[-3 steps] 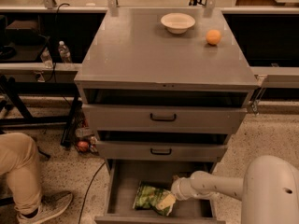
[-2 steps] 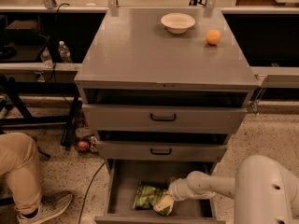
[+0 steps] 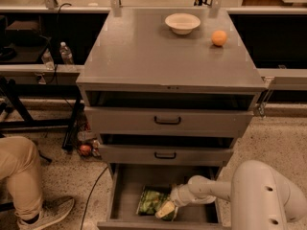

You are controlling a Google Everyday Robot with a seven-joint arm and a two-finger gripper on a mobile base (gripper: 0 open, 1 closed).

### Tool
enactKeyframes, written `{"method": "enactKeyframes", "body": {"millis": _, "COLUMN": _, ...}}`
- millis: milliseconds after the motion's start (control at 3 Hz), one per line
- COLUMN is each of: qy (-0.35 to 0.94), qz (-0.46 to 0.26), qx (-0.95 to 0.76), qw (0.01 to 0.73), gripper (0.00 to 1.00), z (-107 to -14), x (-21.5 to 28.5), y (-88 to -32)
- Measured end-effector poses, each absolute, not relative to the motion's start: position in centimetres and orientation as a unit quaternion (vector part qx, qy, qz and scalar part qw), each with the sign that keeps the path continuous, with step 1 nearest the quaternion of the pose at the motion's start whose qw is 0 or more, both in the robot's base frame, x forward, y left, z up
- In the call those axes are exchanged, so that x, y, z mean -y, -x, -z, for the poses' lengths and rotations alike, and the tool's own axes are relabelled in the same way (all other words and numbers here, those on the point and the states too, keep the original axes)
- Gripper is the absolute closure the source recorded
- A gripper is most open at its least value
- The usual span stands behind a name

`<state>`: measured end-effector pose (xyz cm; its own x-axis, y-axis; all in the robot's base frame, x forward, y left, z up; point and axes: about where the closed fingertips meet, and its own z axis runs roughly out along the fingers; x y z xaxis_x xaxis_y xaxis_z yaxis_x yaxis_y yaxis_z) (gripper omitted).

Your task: Pick green jalapeno chip bag from bottom drawer and place on counter

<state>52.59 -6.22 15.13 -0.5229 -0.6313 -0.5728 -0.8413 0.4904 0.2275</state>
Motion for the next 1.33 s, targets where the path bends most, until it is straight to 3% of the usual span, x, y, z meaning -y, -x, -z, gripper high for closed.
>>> {"method": "enactKeyframes", "body": {"millis": 333, "qy": 0.442, "qz": -0.253, "qx": -0.837, "qw": 0.202, "gripper": 0.18, "z": -13.9, "x": 5.7, "y": -52.5}}
{"method": "enactKeyframes", "body": {"millis": 1333, "qy": 0.459, "qz": -0.262, "qx": -0.822, "qw": 0.214, "gripper": 0.88, "z": -15.5, "x": 5.1, "y": -52.0}}
